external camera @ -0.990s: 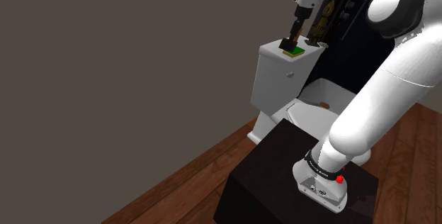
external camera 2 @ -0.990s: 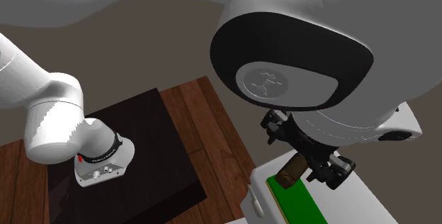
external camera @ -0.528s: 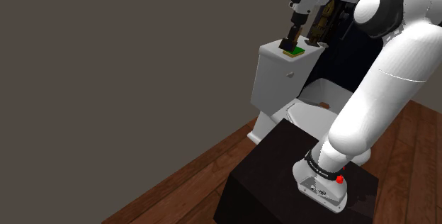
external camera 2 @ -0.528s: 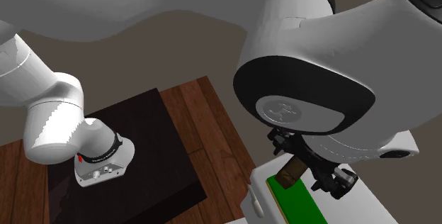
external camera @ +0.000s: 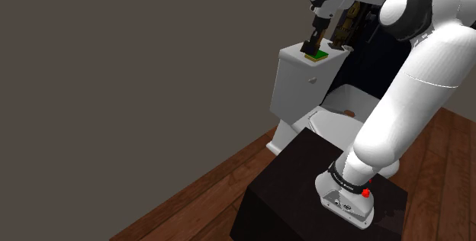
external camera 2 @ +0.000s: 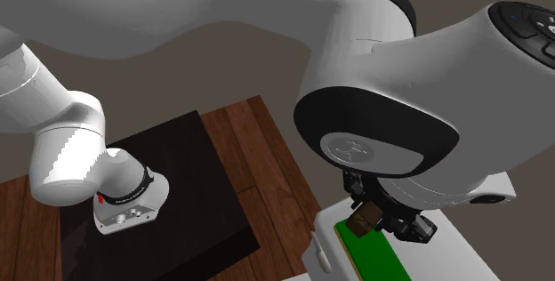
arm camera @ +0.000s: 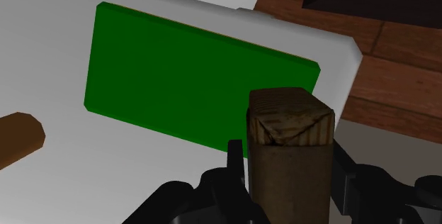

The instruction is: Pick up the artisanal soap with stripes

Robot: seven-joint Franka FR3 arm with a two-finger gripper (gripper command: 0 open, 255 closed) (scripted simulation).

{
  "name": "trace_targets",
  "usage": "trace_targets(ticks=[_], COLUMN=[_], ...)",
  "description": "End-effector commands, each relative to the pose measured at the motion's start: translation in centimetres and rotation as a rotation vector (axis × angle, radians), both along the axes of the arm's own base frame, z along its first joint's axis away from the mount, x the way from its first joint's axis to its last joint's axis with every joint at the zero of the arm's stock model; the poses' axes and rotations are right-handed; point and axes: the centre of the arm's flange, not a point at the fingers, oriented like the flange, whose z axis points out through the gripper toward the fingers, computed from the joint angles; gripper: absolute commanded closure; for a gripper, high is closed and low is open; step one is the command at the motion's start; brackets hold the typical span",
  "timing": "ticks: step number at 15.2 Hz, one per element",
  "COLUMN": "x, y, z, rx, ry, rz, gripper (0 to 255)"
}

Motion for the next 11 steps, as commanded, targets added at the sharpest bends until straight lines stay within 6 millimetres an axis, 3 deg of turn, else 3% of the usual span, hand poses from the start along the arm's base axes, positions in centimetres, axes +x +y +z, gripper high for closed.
trace_targets(ticks=[1,5,11], x=[0.0,-0.1,-0.1], y=[0.0,0.0,0.0], z=[0.0,-0.1,3.1], rx=[0.000,0.000,0.000], ry=[0.000,0.000,0.000], rz=[0.000,0.000,0.000], gripper=[255,255,255])
